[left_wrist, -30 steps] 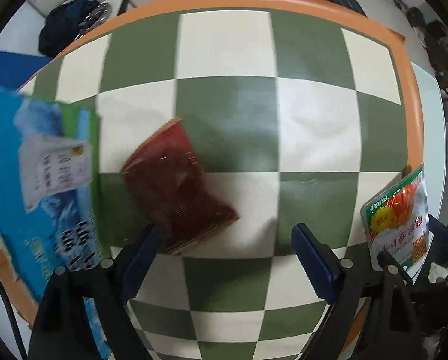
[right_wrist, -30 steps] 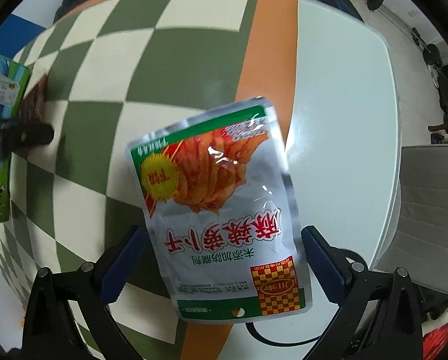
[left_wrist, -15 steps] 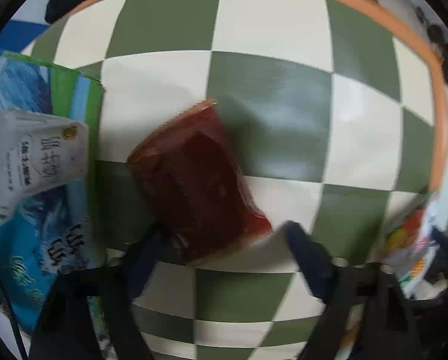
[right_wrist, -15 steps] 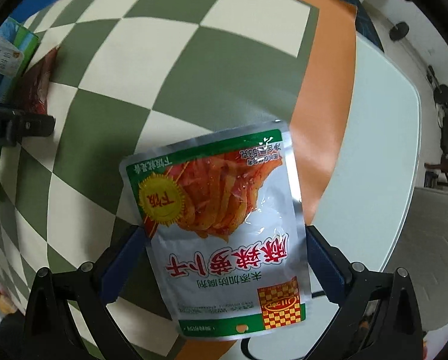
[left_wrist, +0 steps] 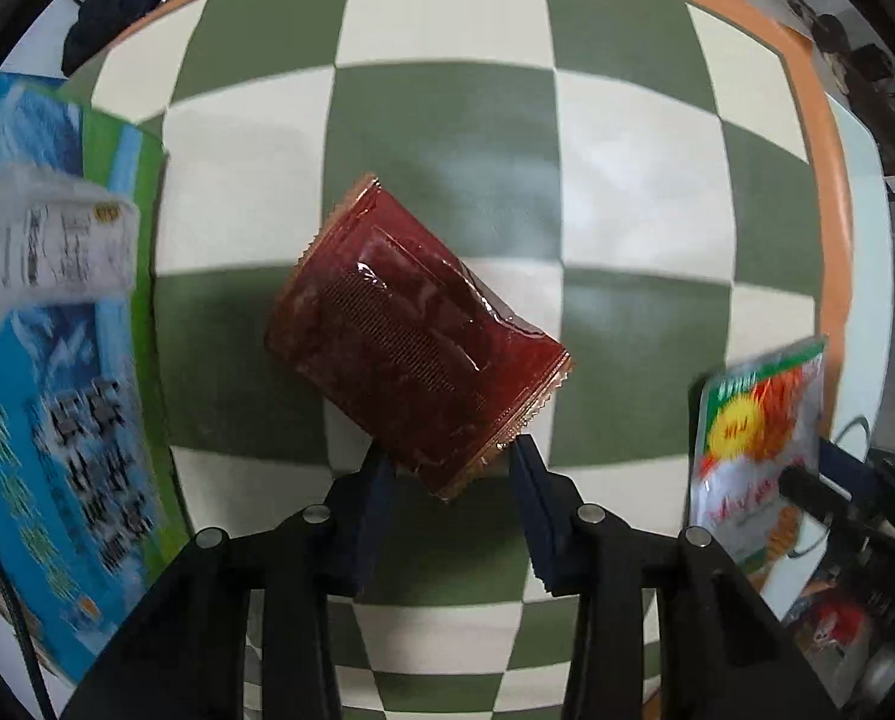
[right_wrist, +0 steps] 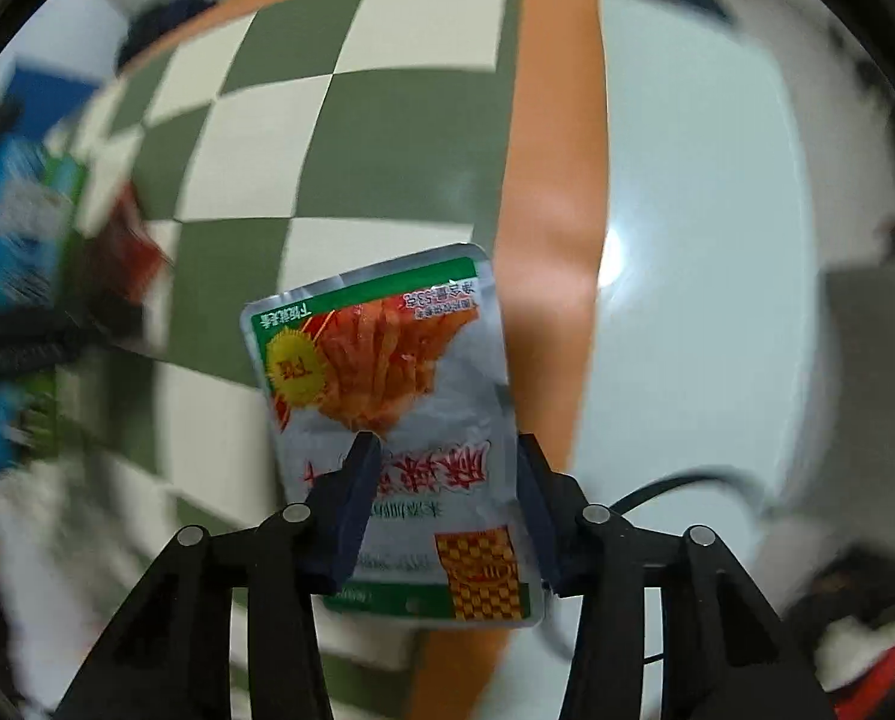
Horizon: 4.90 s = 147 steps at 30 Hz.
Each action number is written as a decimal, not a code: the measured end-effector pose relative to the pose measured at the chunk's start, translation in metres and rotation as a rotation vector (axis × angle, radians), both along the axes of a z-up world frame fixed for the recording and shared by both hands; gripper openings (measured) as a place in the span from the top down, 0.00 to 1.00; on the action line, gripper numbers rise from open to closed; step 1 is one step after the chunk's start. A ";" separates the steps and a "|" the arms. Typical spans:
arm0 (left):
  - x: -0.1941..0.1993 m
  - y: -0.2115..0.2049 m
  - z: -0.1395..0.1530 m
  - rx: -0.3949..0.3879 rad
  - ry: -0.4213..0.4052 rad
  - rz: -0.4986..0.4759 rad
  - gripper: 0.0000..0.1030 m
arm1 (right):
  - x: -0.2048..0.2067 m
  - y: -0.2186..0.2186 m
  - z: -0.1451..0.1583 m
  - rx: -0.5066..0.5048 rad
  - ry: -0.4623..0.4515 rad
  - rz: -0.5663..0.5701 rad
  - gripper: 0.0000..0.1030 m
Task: Organize snacks
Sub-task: 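Lift the red packet with the left gripper while the right holds the radish pouch, then carry the red packet and radish pouch over the cardboard box with both grippers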
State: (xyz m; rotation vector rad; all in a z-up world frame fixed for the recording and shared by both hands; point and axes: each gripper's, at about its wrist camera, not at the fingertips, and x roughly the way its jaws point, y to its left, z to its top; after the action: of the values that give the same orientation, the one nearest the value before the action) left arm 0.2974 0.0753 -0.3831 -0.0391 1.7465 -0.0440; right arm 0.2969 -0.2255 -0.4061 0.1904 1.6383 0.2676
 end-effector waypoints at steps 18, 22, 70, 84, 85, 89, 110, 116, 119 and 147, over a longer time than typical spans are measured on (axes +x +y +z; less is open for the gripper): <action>-0.026 -0.019 -0.007 -0.123 0.053 -0.031 0.65 | -0.015 -0.059 -0.020 0.459 0.066 -0.167 0.58; -0.022 -0.021 -0.007 -0.135 0.054 -0.027 0.65 | -0.023 -0.040 -0.030 0.622 0.090 -0.194 0.64; -0.068 0.069 0.111 -0.233 -0.147 -0.073 0.80 | -0.090 0.012 0.116 0.458 -0.308 -0.225 0.93; -0.023 0.043 0.011 -0.147 0.079 -0.058 0.74 | -0.117 -0.013 0.106 0.426 -0.290 -0.372 0.93; -0.020 0.040 0.007 -0.139 0.085 -0.063 0.72 | -0.119 -0.016 0.103 0.423 -0.286 -0.379 0.93; -0.010 0.021 0.000 -0.098 0.092 -0.088 0.60 | -0.123 -0.030 0.095 0.410 -0.278 -0.410 0.93; -0.019 -0.003 0.061 -0.157 0.013 -0.075 0.92 | -0.113 -0.023 0.120 0.417 -0.325 -0.400 0.93; -0.010 0.015 0.038 -0.186 0.094 -0.029 0.75 | -0.110 -0.017 0.124 0.430 -0.335 -0.408 0.93; -0.009 0.003 0.020 -0.150 0.120 -0.032 0.74 | -0.110 -0.015 0.123 0.437 -0.339 -0.413 0.93; -0.027 -0.097 0.022 -0.023 0.048 -0.106 0.46 | -0.127 -0.045 0.133 0.436 -0.386 -0.480 0.93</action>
State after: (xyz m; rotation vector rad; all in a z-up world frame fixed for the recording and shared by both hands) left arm 0.2701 -0.0221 -0.3614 0.0362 1.7955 -0.1418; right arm 0.1696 -0.2706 -0.2727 0.8009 1.0935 0.2681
